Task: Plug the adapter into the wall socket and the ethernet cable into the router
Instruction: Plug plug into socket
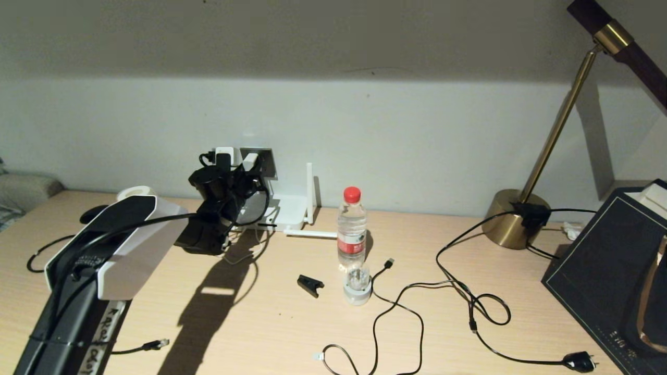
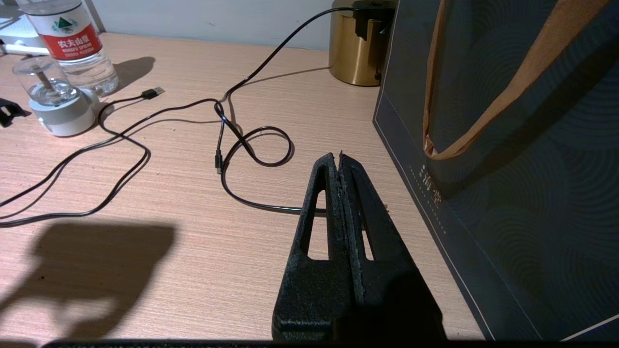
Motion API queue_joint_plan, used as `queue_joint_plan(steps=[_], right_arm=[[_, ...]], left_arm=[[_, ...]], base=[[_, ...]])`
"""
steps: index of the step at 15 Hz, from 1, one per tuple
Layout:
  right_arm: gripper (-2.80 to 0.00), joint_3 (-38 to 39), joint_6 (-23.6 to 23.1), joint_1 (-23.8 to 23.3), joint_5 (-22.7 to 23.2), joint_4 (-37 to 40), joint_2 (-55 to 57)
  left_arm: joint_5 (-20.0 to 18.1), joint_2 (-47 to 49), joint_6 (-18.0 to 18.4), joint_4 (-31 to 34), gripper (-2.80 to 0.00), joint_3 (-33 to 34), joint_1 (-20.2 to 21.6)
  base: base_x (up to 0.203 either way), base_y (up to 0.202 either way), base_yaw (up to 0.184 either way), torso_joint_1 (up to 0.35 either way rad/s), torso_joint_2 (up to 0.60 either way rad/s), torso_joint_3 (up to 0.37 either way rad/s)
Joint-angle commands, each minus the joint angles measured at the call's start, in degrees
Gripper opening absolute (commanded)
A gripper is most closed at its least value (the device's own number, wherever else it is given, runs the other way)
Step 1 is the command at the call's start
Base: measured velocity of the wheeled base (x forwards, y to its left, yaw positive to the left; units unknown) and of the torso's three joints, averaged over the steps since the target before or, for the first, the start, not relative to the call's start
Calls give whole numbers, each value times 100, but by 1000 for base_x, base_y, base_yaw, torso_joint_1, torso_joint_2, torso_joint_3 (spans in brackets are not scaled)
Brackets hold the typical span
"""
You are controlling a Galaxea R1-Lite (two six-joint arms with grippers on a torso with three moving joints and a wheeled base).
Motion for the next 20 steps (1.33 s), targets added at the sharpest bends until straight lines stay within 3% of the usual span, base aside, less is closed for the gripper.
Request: queue_joint_plan(steps=[1, 16, 17, 20], right_arm=[[-280, 26, -2, 0, 2, -1, 9], [-280, 26, -2, -4, 2, -1, 9], [-280, 26, -2, -3, 2, -1, 9], [-280, 26, -2, -4, 2, -1, 9]], left_arm=[[1, -12, 3, -6, -280, 2, -8], [-8, -91, 3, 26, -280, 2, -1], [-8, -83, 3, 22, 0, -2, -4], [-17, -91, 3, -12, 0, 0, 1]], base=[[0, 0, 0, 0, 0, 0], [0, 0, 0, 0, 0, 0], [0, 0, 0, 0, 0, 0], [0, 0, 0, 0, 0, 0]])
